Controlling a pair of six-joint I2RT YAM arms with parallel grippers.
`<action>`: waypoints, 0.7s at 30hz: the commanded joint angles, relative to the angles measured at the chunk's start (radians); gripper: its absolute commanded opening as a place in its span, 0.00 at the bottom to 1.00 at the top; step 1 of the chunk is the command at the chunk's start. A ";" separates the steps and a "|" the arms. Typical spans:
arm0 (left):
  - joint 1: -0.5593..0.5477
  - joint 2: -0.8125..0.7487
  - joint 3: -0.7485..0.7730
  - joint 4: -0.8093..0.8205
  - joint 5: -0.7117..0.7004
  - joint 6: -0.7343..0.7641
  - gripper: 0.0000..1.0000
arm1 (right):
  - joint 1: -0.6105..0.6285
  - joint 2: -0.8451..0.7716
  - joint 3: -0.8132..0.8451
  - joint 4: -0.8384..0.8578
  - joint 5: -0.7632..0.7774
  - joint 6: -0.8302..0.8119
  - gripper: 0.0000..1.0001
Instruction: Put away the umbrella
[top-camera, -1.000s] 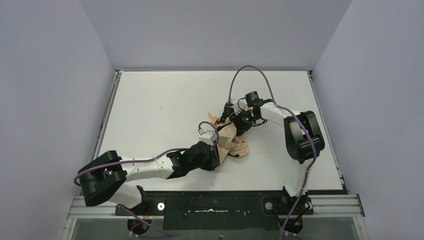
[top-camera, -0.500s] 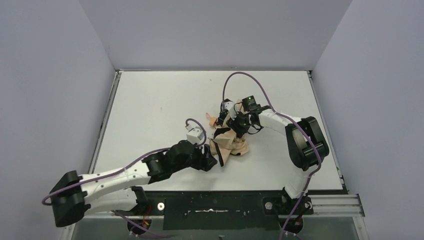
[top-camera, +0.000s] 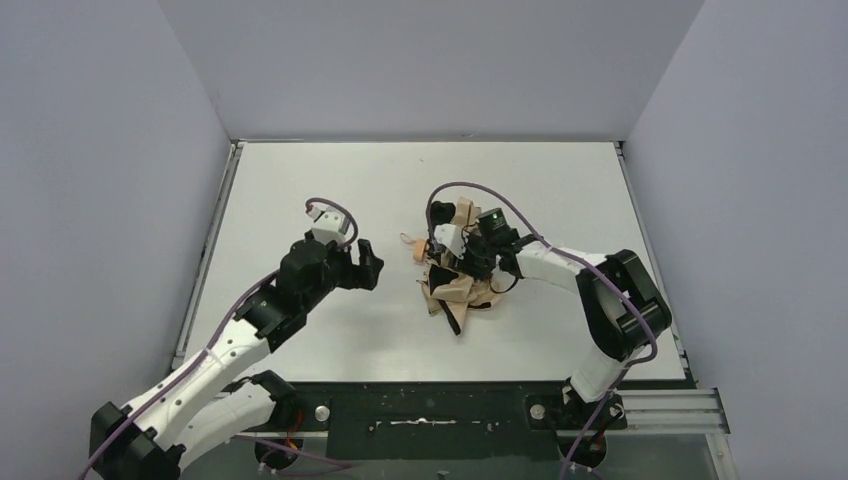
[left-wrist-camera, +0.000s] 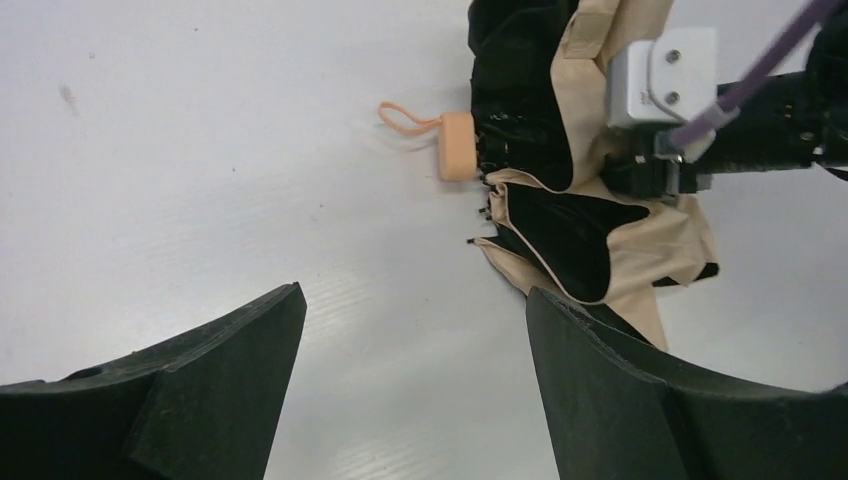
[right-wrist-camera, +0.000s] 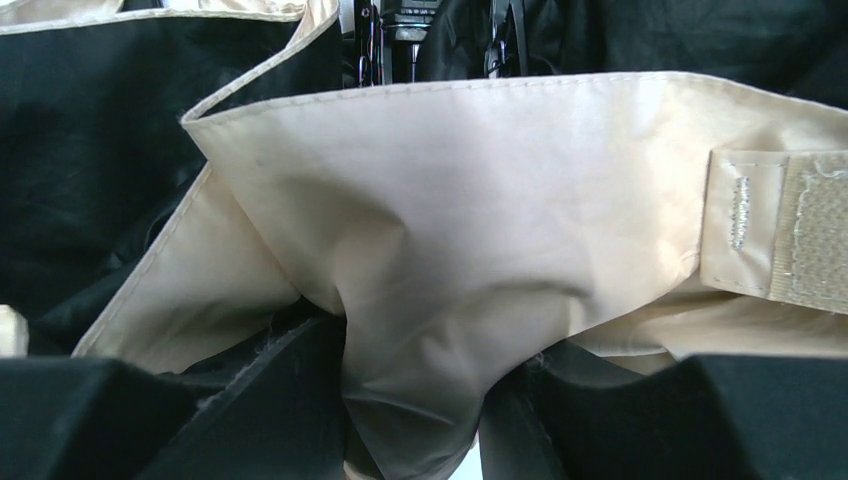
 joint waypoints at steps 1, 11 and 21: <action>0.096 0.152 0.110 0.120 0.239 0.172 0.79 | 0.050 -0.004 -0.092 -0.041 0.117 -0.156 0.08; 0.164 0.497 0.189 0.305 0.705 0.460 0.81 | 0.104 -0.095 -0.253 0.229 0.133 -0.241 0.08; 0.192 0.719 0.256 0.367 0.927 0.703 0.96 | 0.121 -0.117 -0.305 0.349 0.090 -0.251 0.07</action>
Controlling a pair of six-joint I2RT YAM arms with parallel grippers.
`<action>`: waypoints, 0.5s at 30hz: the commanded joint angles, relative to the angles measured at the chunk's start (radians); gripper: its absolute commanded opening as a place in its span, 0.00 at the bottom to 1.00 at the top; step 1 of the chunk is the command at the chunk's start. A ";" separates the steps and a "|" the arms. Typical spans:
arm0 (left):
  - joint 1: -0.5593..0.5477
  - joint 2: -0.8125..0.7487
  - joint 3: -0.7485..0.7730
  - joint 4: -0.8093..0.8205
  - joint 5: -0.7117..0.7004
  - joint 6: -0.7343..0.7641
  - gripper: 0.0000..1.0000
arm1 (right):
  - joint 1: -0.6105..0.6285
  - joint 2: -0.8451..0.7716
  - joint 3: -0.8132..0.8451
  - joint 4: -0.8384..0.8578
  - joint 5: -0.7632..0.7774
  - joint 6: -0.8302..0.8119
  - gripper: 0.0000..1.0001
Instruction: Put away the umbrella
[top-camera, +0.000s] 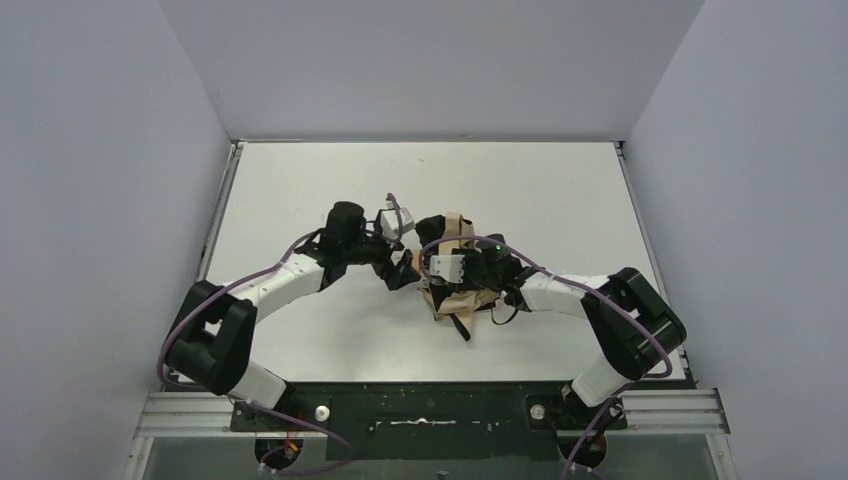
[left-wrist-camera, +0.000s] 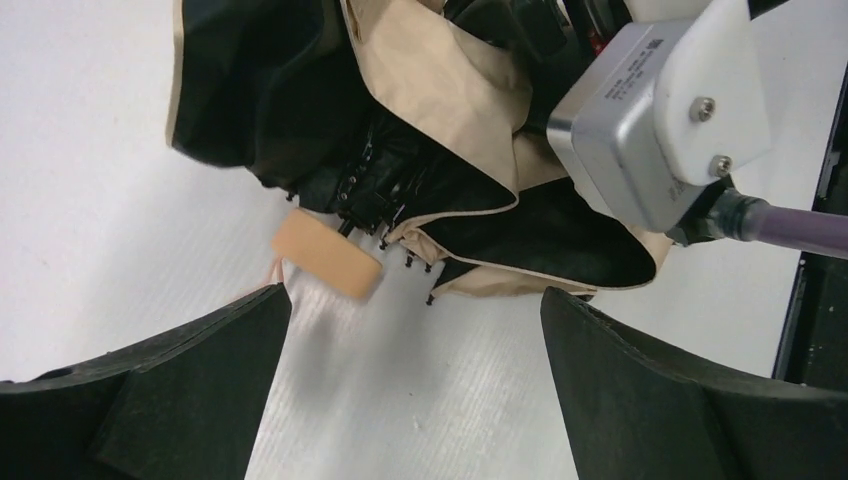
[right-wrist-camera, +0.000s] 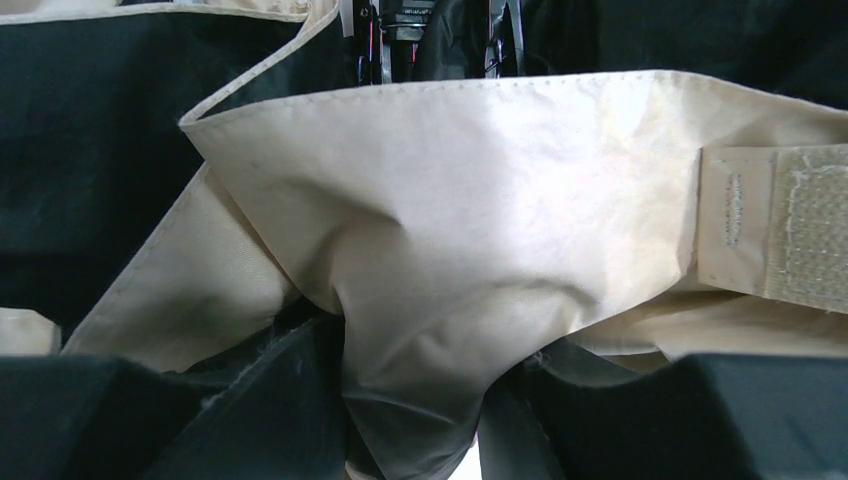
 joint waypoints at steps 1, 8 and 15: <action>0.025 0.078 0.083 0.104 0.149 0.155 0.96 | 0.023 0.009 -0.034 -0.006 -0.027 -0.031 0.07; 0.045 0.262 0.187 0.161 0.220 0.122 0.96 | 0.041 0.013 -0.046 0.037 -0.021 -0.032 0.07; 0.044 0.385 0.234 0.228 0.325 0.030 0.96 | 0.041 -0.001 -0.047 0.075 -0.025 0.004 0.07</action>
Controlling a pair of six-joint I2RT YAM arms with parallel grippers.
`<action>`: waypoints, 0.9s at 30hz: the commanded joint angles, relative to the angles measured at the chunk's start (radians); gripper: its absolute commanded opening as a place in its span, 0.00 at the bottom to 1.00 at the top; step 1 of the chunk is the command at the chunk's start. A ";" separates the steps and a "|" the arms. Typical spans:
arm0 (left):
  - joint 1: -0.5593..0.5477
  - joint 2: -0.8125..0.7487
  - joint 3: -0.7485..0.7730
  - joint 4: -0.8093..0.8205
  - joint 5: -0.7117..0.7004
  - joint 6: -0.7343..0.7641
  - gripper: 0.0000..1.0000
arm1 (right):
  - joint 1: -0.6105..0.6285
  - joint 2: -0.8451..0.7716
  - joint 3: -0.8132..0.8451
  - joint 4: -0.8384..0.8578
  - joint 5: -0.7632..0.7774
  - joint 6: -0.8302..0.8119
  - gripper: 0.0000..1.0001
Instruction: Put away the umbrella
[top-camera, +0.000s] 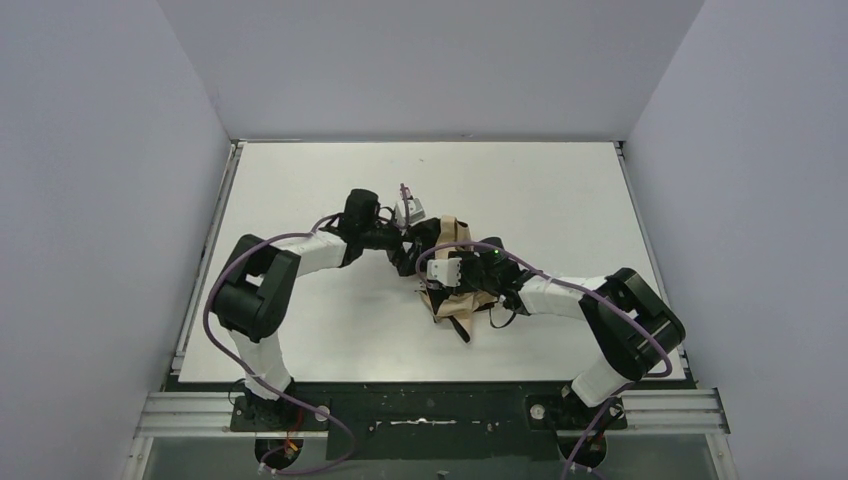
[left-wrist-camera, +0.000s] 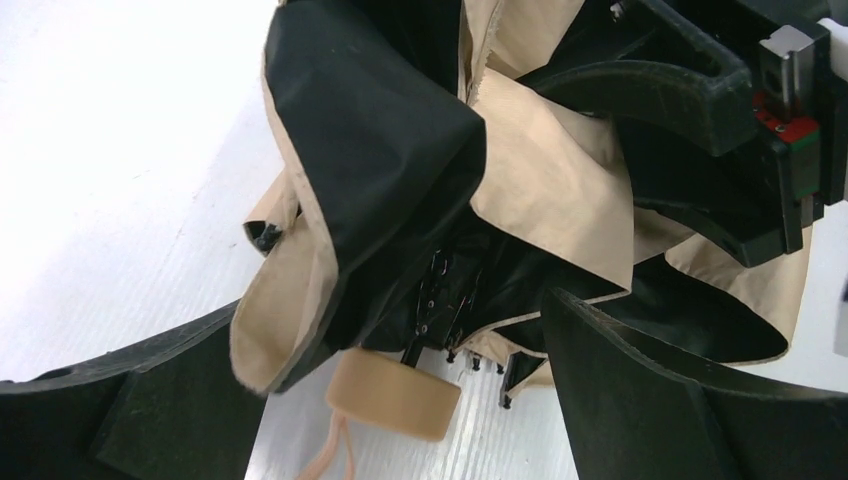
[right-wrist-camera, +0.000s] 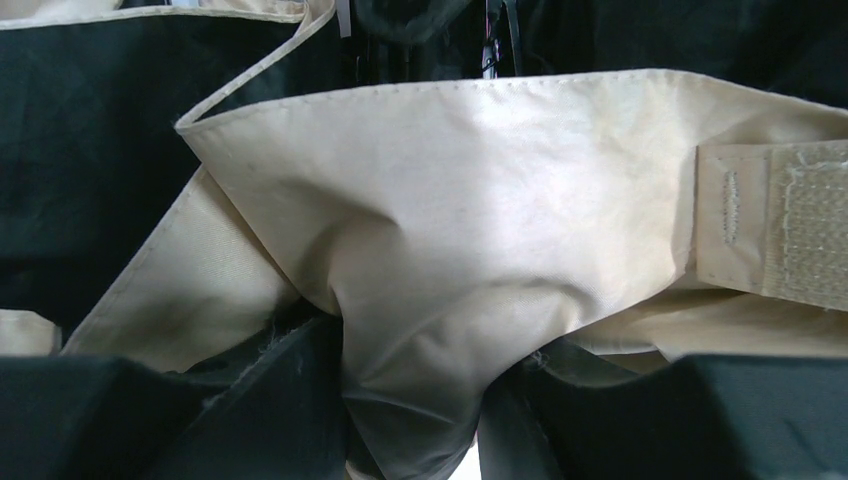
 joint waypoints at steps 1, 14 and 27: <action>0.002 0.051 0.037 0.127 0.143 -0.069 0.96 | 0.014 0.000 -0.021 0.020 -0.029 0.027 0.07; -0.046 0.126 0.040 0.057 0.181 -0.031 0.68 | 0.022 0.033 -0.013 0.161 0.008 0.111 0.07; -0.103 0.121 0.060 -0.128 0.104 0.148 0.24 | 0.025 0.016 -0.014 0.214 0.028 0.167 0.14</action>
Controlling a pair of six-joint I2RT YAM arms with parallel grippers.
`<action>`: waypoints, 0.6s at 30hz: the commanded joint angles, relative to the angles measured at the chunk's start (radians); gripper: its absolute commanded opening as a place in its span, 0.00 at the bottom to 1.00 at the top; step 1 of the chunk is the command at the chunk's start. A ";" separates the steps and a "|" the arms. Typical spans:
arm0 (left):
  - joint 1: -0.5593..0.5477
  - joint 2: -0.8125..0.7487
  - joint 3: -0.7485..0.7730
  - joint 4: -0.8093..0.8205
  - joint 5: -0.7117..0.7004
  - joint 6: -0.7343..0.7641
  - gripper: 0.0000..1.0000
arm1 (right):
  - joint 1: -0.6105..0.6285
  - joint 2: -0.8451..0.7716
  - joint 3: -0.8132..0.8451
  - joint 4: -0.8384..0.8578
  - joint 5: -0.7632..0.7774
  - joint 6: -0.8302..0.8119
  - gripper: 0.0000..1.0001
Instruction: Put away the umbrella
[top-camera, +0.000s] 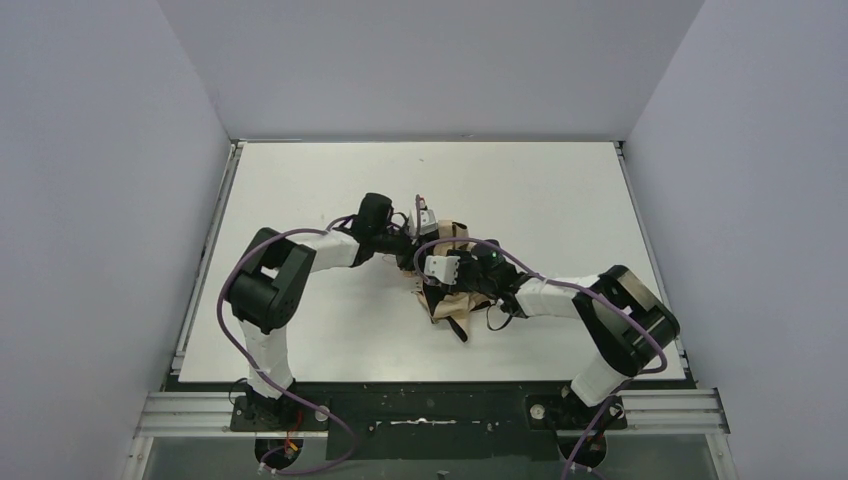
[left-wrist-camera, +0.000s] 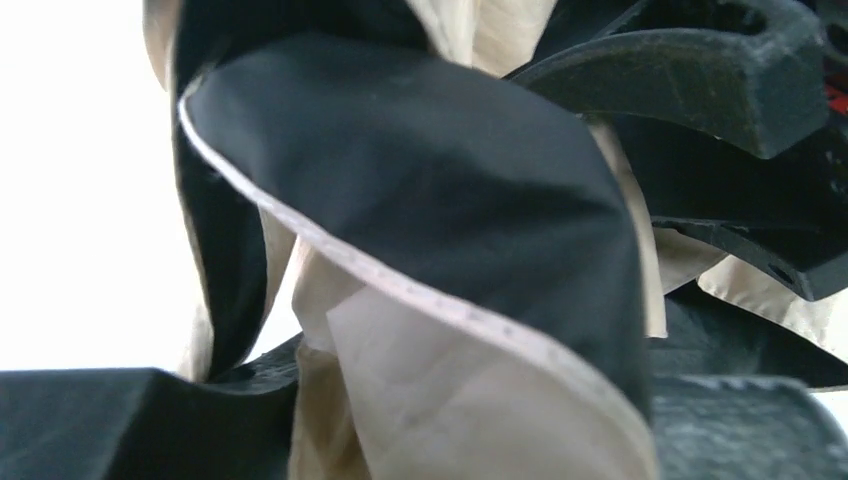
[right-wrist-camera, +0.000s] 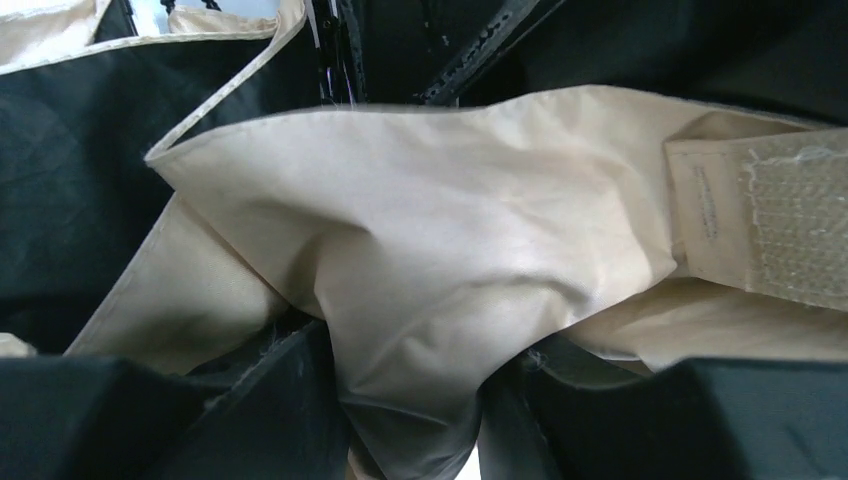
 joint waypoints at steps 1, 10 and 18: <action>-0.050 0.006 0.009 -0.129 0.062 0.054 0.20 | 0.006 -0.025 0.003 0.084 0.009 0.046 0.18; -0.048 -0.033 -0.005 -0.112 -0.001 0.076 0.00 | 0.007 -0.257 0.001 -0.197 0.000 0.040 0.61; -0.048 -0.084 -0.034 -0.061 -0.067 0.077 0.00 | 0.008 -0.527 0.007 -0.504 -0.002 0.162 0.70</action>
